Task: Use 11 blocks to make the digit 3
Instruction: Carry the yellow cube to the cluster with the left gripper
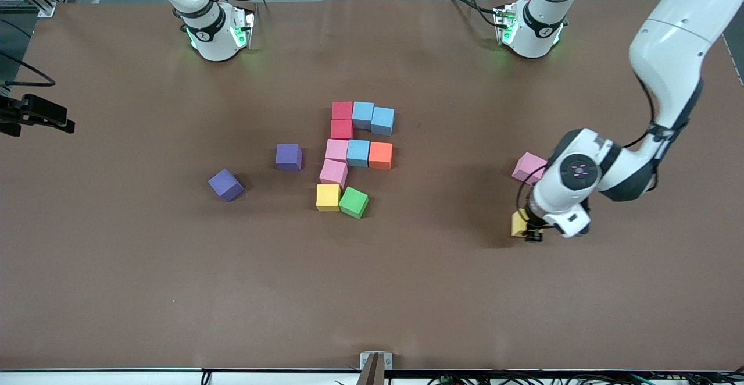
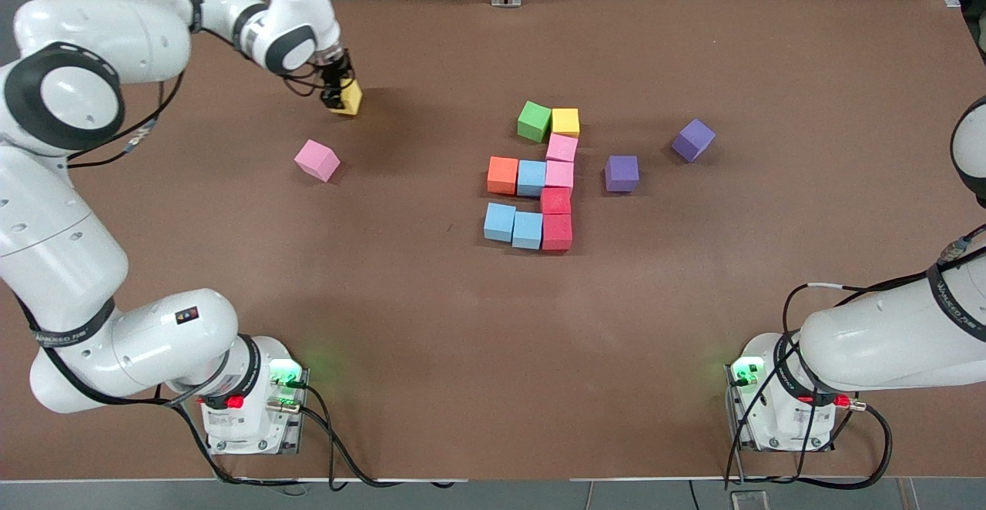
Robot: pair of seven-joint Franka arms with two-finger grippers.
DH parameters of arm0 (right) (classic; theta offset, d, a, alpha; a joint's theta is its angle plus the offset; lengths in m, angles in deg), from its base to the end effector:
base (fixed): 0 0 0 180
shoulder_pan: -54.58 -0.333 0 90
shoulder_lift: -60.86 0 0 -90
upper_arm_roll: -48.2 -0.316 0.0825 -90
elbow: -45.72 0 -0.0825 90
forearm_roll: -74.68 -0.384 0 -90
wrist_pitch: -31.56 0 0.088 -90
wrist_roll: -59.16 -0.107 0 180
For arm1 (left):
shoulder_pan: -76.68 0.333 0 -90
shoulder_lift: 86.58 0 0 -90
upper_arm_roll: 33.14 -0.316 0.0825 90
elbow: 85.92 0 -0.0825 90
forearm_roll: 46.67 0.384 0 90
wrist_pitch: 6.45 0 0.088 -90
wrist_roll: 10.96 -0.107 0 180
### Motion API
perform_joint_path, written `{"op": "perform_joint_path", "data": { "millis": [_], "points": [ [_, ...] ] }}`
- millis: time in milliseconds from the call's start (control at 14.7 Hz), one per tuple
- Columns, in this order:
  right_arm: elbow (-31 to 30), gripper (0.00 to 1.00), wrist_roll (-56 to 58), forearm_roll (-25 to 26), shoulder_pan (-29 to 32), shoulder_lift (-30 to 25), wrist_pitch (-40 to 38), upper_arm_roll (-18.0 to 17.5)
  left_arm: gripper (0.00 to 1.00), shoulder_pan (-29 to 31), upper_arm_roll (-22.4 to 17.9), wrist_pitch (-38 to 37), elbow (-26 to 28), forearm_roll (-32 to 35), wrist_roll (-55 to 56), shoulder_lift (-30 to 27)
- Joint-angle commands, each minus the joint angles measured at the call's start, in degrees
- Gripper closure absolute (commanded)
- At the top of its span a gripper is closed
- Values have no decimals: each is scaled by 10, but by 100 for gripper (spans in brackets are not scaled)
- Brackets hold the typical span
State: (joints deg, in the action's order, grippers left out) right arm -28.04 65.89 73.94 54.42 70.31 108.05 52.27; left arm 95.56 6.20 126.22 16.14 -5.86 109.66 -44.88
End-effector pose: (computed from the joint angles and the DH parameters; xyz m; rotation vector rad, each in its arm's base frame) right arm 0.5786 -0.0338 0.6421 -3.1234 -0.0809 0.1819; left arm 0.6305 -0.1805 0.2201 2.4074 2.0020 0.1413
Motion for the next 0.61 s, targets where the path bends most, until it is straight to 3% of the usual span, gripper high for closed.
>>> {"op": "perform_joint_path", "data": {
  "millis": [0, 339, 543],
  "points": [
    [-49, 0, -1, -5, 9, -46, 10, -12, 74, -77, -2, -39, -87, -37, 15, 48],
    [-110, 0, -1, -5, 5, -100, 15, -12, 73, -258, -76, -50, -208, -51, 108, 108],
    [-118, 0, -1, -7, 4, -116, 9, -12, 73, -306, -89, -44, -247, -57, 126, 132]
  ]
}}
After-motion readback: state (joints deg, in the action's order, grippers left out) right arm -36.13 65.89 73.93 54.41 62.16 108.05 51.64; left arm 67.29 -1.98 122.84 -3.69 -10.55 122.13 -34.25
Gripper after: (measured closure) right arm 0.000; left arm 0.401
